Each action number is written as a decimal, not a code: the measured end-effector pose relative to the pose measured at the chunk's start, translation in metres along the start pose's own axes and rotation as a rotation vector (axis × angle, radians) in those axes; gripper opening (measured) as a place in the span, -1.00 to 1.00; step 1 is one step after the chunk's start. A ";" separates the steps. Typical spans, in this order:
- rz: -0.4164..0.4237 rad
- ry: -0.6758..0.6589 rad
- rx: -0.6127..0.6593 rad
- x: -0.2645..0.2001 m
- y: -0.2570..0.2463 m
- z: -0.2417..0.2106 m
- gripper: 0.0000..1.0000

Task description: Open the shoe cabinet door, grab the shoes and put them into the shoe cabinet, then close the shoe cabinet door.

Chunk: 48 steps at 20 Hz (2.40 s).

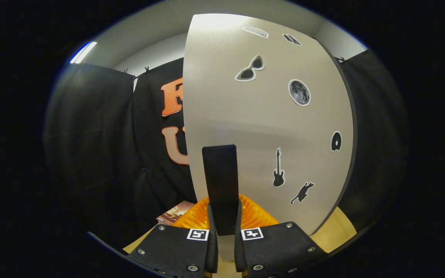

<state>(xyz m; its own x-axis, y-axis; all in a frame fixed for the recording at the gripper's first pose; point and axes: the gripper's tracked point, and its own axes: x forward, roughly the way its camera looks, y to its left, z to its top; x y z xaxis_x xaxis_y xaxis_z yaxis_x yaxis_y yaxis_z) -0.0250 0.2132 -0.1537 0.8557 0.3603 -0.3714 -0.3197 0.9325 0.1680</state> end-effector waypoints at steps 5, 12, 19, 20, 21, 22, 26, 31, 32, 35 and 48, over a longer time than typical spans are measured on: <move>0.028 0.001 -0.004 -0.030 -0.012 -0.003 -0.67; 0.009 -0.010 0.005 -0.069 -0.040 -0.005 -0.67; -0.084 -0.023 -0.006 -0.093 -0.079 -0.003 -0.69; -0.110 -0.025 -0.019 -0.096 -0.087 -0.003 -0.69; -0.140 -0.032 -0.026 -0.100 -0.094 -0.002 -0.70; -0.170 -0.035 -0.034 -0.102 -0.103 -0.002 -0.70; -0.295 -0.022 -0.050 -0.117 -0.145 -0.009 -0.72; -0.388 -0.043 0.028 -0.141 -0.202 -0.015 -0.86; -0.397 -0.054 0.066 -0.144 -0.211 -0.015 -0.85; -0.437 -0.066 0.057 -0.158 -0.230 -0.016 -0.85; -0.441 -0.200 -0.022 -0.188 -0.190 0.021 -0.37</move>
<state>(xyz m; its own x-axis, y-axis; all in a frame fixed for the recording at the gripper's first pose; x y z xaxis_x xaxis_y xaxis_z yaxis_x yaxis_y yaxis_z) -0.1168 -0.0321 -0.0965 0.9723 -0.0796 -0.2199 0.0846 0.9963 0.0133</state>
